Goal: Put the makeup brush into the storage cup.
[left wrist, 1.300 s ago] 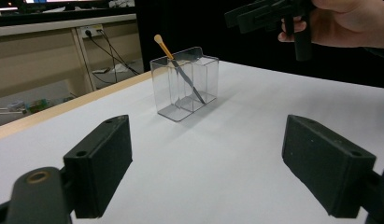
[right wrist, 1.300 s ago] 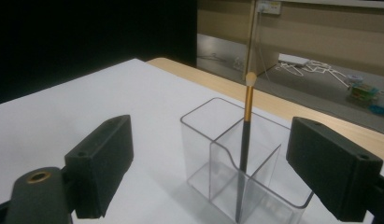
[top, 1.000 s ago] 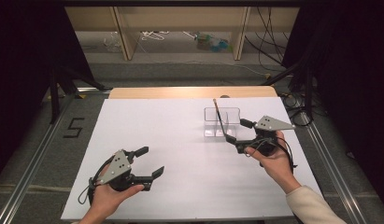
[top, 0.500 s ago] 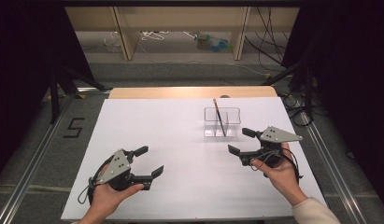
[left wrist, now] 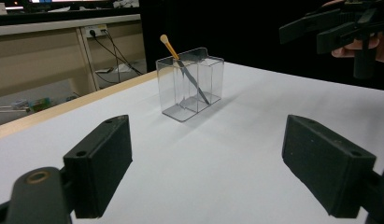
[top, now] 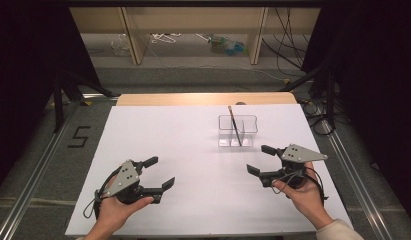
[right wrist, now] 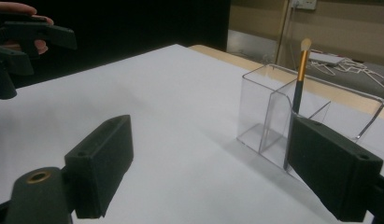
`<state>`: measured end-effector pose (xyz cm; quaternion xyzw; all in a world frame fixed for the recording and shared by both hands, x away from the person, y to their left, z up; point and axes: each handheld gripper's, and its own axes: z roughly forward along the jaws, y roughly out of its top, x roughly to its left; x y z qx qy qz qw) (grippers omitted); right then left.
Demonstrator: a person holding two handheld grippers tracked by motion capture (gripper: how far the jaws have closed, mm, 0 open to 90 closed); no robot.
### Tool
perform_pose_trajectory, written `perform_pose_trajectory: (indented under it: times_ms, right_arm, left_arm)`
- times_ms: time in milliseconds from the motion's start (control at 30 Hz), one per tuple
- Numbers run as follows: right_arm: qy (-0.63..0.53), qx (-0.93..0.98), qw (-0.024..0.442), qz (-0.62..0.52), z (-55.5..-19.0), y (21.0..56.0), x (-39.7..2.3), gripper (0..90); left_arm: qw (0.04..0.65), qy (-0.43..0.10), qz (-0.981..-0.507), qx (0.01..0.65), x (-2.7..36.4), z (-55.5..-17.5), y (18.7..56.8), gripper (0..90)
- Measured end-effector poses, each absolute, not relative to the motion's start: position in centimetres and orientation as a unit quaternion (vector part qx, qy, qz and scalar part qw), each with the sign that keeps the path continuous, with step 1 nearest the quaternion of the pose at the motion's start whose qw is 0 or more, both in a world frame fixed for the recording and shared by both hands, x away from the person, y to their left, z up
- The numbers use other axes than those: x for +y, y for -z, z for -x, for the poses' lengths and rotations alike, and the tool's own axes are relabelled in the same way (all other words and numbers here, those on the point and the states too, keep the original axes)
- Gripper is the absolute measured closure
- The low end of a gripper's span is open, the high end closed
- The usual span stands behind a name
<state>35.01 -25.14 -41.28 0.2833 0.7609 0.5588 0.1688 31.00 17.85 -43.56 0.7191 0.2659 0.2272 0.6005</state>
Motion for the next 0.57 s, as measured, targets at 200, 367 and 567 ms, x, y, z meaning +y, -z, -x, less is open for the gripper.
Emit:
perform_pose_trajectory:
  times_ms: [200, 367, 567]
  right_arm:
    - [-0.548, 0.769, 0.168, -0.283, -34.68, 41.46, -25.22, 15.7]
    - [-0.554, 0.764, 0.165, -0.286, -34.9, 41.7, -25.24, 15.7]
    - [-0.557, 0.763, 0.162, -0.284, -34.95, 41.76, -25.25, 15.7]
  left_arm:
    - [0.598, -0.228, -0.721, 0.264, 17.83, -31.02, 43.56, 15.8]
    - [0.599, -0.226, -0.721, 0.266, 17.8, -31.09, 43.6, 15.7]
    - [0.599, -0.226, -0.721, 0.266, 17.77, -31.13, 43.61, 15.8]
